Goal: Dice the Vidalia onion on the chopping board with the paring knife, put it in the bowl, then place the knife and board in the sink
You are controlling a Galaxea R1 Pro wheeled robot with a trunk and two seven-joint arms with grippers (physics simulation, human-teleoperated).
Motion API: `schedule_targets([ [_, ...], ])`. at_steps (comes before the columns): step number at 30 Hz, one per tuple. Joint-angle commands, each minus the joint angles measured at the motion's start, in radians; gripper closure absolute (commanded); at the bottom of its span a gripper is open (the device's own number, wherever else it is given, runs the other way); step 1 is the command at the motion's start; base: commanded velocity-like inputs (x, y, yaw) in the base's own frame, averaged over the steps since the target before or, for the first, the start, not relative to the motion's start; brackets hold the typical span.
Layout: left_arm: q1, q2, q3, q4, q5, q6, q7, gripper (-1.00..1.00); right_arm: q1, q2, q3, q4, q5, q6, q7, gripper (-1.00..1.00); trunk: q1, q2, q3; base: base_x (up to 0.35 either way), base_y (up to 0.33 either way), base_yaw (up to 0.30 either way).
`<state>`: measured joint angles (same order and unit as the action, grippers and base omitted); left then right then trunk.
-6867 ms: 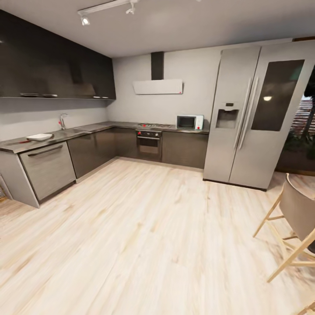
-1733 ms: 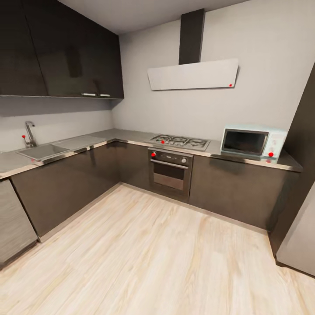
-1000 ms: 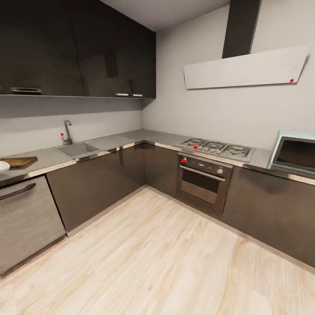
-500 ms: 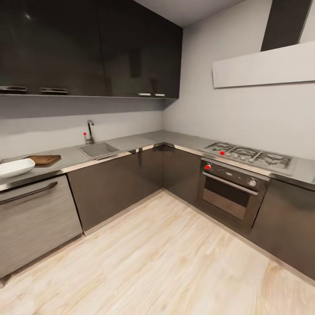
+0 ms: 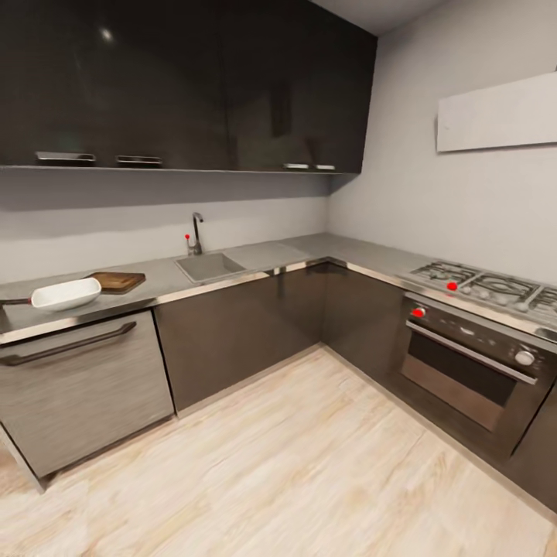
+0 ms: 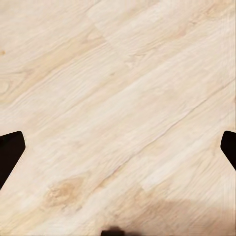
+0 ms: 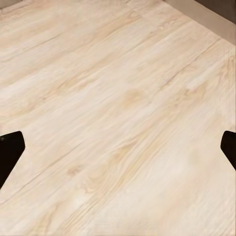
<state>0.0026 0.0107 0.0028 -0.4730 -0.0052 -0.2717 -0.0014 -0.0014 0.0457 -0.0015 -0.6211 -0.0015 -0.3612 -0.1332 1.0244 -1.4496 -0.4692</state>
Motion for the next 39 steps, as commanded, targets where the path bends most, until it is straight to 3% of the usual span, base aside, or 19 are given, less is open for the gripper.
schedule_targets([
  [1, 0.000, 0.000, 0.000, -0.001, -0.001, -0.001, 0.000, -1.00, 0.000, 0.000, 0.000, 0.000, 0.000, -0.002, -0.003, -1.00, 0.001, 0.000, -0.001, 0.298, 0.000, 0.286],
  [28, 0.000, 0.000, -0.001, -0.001, -0.001, -0.001, 0.000, -1.00, 0.000, 0.000, 0.000, 0.000, 0.000, -0.002, -0.003, -1.00, 0.001, 0.000, -0.001, 0.298, -0.001, 0.286],
  [39, 0.000, 0.000, -0.001, -0.001, -0.001, -0.001, 0.000, -1.00, 0.000, 0.000, 0.000, 0.000, 0.000, -0.002, -0.003, -1.00, 0.001, 0.000, -0.001, 0.298, -0.118, 0.286],
])
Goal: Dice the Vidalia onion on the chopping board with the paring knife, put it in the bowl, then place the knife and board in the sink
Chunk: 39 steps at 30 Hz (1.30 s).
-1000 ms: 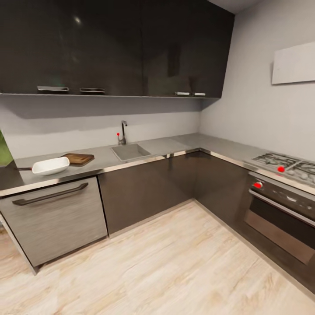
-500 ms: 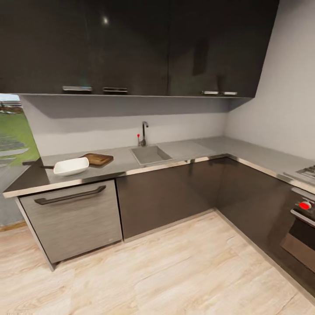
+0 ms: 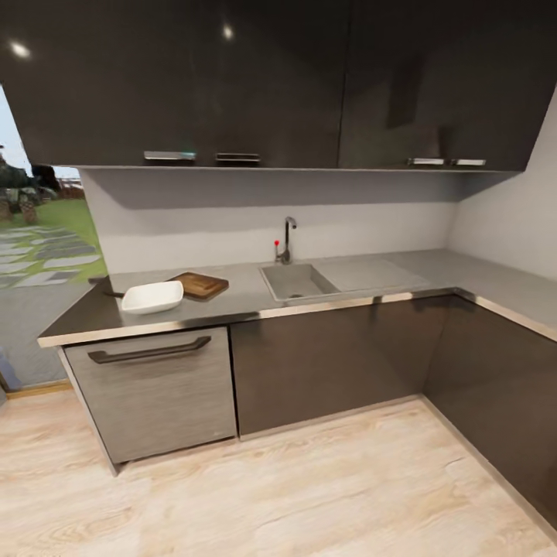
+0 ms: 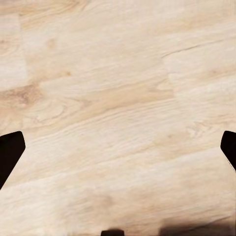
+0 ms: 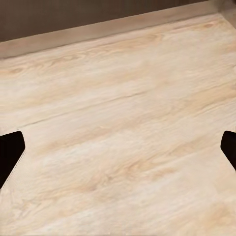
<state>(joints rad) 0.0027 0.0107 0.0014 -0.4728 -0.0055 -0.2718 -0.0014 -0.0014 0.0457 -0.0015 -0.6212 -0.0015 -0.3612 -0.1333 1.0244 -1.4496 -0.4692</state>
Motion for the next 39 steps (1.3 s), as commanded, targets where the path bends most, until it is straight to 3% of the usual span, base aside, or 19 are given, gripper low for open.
schedule_targets([
  [1, 0.000, 0.000, 0.000, -0.001, -0.001, -0.001, 0.000, -1.00, 0.000, 0.000, 0.000, 0.000, 0.000, -0.002, -0.003, -1.00, 0.001, 0.000, -0.001, 0.298, -0.157, 0.286],
  [31, 0.000, 0.000, 0.002, 0.006, 0.000, -0.001, 0.000, -1.00, 0.000, 0.000, 0.000, 0.000, 0.000, -0.002, -0.003, -1.00, 0.001, 0.000, -0.001, 0.298, -0.161, 0.285],
  [39, 0.000, 0.001, 0.003, 0.005, 0.001, -0.001, 0.000, -1.00, 0.000, -0.001, 0.000, 0.000, 0.001, -0.002, -0.002, -1.00, 0.001, 0.000, -0.001, 0.228, -0.109, 0.086],
])
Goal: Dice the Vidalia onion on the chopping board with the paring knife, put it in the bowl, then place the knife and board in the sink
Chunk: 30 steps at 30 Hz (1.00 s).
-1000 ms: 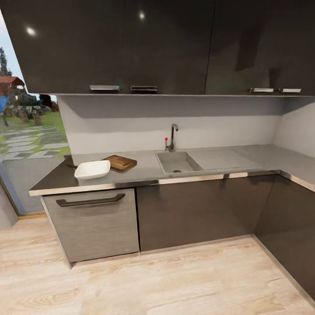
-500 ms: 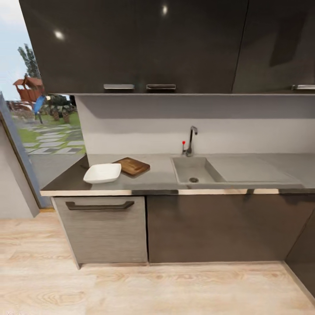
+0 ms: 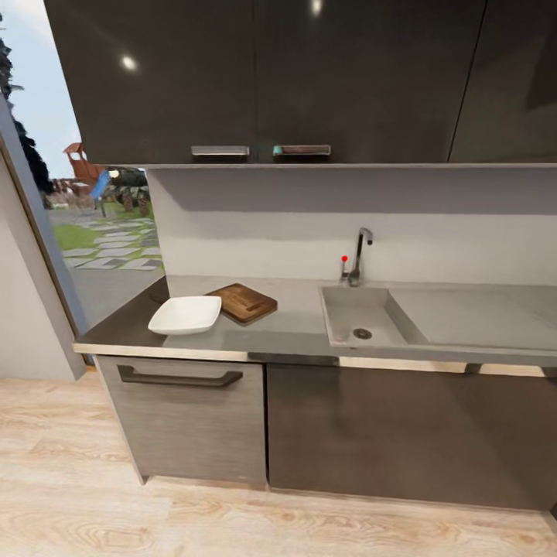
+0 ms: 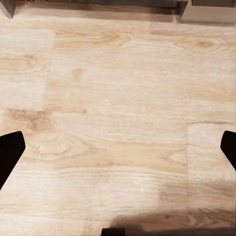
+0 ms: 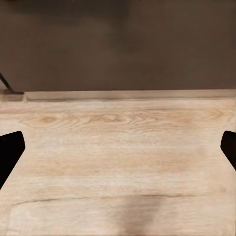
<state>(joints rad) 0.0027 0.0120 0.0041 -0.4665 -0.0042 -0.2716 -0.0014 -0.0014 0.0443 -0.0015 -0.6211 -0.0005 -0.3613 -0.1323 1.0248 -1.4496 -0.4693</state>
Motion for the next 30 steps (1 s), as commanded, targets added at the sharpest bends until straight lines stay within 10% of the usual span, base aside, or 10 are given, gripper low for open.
schedule_targets([
  [1, 0.000, 0.000, 0.000, -0.001, 0.000, -0.001, 0.000, -1.00, 0.000, 0.000, 0.000, 0.000, 0.001, -0.002, -0.003, -1.00, 0.000, 0.000, -0.001, 0.061, -0.024, 0.014],
  [30, 0.000, -0.001, -0.001, -0.001, 0.000, -0.001, 0.000, -1.00, 0.000, -0.003, 0.000, 0.000, 0.002, -0.002, -0.003, -1.00, 0.000, 0.000, -0.001, 0.001, -0.001, 0.000],
])
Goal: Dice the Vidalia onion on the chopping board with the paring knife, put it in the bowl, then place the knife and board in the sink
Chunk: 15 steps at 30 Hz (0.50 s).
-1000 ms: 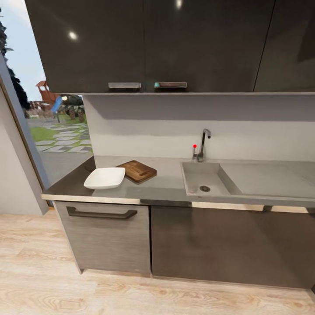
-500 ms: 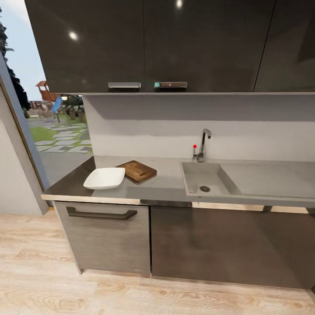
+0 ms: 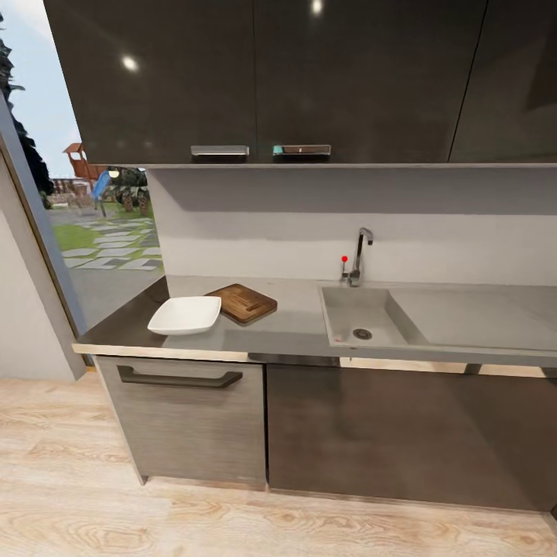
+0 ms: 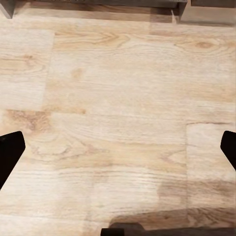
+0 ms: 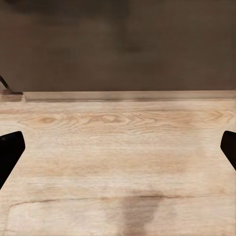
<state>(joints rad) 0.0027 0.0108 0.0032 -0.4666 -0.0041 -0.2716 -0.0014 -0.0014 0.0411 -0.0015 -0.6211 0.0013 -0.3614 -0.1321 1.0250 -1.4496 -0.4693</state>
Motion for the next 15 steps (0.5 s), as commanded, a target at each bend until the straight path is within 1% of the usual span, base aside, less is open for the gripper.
schedule_targets([
  [1, 0.000, 0.000, 0.000, -0.001, 0.000, -0.001, 0.000, -1.00, 0.000, 0.000, 0.000, 0.000, 0.000, -0.002, -0.003, -1.00, 0.000, 0.000, -0.001, 0.000, 0.000, 0.000],
  [14, 0.000, 0.000, 0.000, -0.001, 0.000, -0.001, -0.005, -1.00, 0.000, 0.000, 0.000, 0.000, 0.000, -0.002, -0.003, -1.00, 0.000, 0.000, -0.001, 0.000, 0.000, 0.000],
  [15, 0.000, 0.000, 0.000, -0.001, 0.000, -0.001, -0.005, -1.00, 0.000, 0.000, 0.000, 0.000, 0.000, -0.002, -0.003, -1.00, -0.004, 0.007, 0.002, 0.000, 0.000, 0.000],
])
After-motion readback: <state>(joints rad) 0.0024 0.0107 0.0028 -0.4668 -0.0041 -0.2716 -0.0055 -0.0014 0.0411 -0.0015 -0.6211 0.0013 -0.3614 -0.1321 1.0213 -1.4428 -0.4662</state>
